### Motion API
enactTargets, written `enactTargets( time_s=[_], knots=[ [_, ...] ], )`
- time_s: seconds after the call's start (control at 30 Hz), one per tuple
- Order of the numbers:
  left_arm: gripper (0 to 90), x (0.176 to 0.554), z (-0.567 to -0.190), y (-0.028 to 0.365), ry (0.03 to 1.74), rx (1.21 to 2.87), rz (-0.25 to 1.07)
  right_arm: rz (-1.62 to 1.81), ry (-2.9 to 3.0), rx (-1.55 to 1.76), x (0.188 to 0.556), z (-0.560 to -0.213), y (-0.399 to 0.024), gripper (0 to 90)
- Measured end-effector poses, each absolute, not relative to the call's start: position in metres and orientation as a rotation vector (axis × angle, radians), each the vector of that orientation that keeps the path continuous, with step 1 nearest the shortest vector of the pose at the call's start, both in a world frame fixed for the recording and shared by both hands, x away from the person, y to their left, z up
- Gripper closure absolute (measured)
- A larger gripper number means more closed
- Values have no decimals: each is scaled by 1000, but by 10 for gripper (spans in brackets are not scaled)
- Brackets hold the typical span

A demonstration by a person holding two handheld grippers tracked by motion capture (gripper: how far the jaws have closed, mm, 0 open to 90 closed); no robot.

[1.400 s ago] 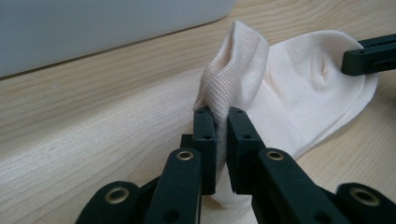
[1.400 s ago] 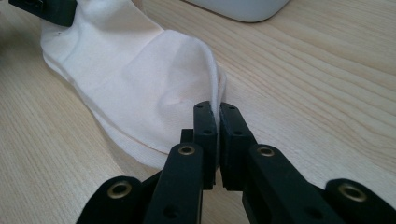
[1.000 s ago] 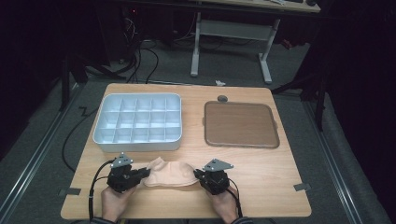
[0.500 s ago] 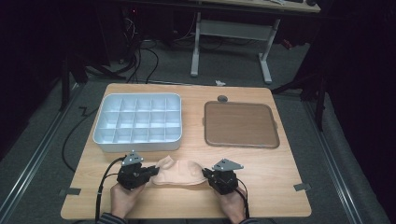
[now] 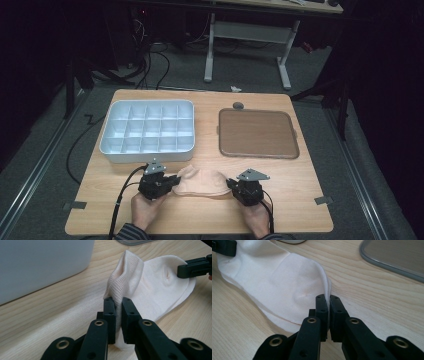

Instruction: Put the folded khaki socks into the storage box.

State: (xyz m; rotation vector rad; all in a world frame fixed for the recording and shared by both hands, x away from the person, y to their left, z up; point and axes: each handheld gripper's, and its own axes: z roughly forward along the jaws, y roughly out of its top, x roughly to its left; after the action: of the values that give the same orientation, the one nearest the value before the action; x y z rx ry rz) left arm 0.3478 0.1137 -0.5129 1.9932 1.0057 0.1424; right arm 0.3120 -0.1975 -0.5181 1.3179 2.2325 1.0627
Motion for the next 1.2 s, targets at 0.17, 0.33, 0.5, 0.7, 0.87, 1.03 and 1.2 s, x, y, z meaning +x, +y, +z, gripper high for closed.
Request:
enactTargets(
  time_s=[0.17, 0.33, 0.5, 0.7, 0.87, 1.03, 1.2],
  knots=[
    [838, 351, -515, 106, 1002, 1986, 132, 1035, 2225, 1332, 315, -520, -204, 867],
    [837, 354, -518, 100, 1009, 1984, 139, 1031, 2215, 1354, 316, -523, -209, 866],
    [835, 356, -524, 96, 1029, 2002, 158, 1019, 2216, 1373, 320, -525, -211, 865],
    [818, 356, -529, 98, 1052, 2001, 174, 1019, 2230, 1363, 323, -528, -209, 859],
    [677, 356, -531, 100, 1073, 1995, 188, 1016, 2221, 1368, 324, -528, -211, 768],
    [528, 355, -528, 103, 1093, 1982, 235, 1030, 2199, 1389, 323, -527, -213, 678],
    [510, 356, -528, 106, 1100, 1981, 248, 1058, 2137, 1362, 316, -519, -216, 602]
  ],
)
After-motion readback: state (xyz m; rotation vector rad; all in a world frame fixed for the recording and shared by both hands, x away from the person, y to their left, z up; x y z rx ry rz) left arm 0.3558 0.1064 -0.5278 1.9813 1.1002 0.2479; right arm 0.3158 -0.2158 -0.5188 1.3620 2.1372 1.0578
